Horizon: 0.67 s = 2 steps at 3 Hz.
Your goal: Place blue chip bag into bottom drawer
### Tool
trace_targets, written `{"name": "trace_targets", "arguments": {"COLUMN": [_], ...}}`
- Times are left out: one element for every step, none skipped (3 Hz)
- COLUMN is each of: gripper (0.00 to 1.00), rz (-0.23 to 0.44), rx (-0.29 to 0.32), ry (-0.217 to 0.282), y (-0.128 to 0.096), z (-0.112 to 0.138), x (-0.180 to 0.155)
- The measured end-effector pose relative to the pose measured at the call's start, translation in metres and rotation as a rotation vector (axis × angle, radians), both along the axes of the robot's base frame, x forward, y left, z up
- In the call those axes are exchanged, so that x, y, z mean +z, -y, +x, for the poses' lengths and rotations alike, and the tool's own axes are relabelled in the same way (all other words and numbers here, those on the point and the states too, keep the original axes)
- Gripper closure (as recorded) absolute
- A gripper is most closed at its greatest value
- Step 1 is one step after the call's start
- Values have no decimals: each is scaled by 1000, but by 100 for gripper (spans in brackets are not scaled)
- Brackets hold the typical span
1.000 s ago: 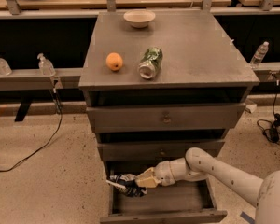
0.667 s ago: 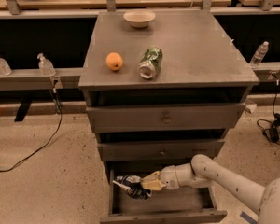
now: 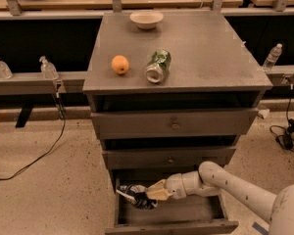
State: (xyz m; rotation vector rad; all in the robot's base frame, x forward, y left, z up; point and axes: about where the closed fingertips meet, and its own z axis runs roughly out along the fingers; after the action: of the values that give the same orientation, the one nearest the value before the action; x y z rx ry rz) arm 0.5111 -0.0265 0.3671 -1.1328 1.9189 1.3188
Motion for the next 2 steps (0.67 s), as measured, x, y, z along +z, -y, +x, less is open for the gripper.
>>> {"name": "trace_targets", "arguments": {"gripper": [22, 1], "rz": [2, 4], "rx": [3, 7], "ry": [-2, -3], "y": [-2, -4], "z": [-1, -2], "x": [0, -1]}}
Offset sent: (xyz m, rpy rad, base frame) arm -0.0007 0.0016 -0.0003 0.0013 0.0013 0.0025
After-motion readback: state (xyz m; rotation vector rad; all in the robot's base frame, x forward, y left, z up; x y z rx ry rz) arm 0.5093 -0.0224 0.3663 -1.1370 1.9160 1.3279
